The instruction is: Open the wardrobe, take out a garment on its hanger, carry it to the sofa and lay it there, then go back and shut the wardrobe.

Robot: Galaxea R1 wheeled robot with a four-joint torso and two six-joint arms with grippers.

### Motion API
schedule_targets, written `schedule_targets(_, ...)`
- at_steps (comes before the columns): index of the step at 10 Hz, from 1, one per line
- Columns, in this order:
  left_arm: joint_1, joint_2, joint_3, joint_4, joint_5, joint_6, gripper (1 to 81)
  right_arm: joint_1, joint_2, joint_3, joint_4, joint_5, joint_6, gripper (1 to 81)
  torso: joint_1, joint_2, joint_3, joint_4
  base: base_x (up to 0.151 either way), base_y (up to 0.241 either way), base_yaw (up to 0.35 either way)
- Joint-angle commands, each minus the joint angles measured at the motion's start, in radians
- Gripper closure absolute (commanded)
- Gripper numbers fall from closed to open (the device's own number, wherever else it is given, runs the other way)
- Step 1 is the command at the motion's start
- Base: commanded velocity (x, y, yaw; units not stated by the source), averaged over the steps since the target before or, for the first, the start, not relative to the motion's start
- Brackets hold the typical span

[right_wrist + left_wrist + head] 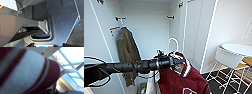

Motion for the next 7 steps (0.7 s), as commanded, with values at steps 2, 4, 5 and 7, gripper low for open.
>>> schedule_targets(2,-0.182,0.029,0.021,0.026,-0.035,0.015,81.1,-0.007,-0.003,0.01,-0.044,-0.021,-0.004,1.0,0.0,0.0,0.0,0.0,0.0,0.0,-0.236)
schedule_targets(4,-0.185,0.058,0.007,0.026,-0.033,0.015,81.1,-0.009,-0.003,0.012,-0.05,-0.008,-0.004,1.0,0.0,0.0,-0.096,0.0,0.0,0.0,-0.236)
schedule_targets(5,-0.185,0.064,0.004,0.028,-0.033,0.017,81.1,-0.007,-0.004,0.015,-0.05,-0.008,-0.004,1.0,-0.001,0.0,-0.068,0.0,0.0,0.0,-0.236)
schedule_targets(7,-0.188,0.086,-0.008,0.031,-0.033,0.017,81.1,-0.006,-0.004,0.015,-0.048,-0.008,-0.004,1.0,-0.001,0.0,-0.058,0.0,0.0,0.0,-0.24)
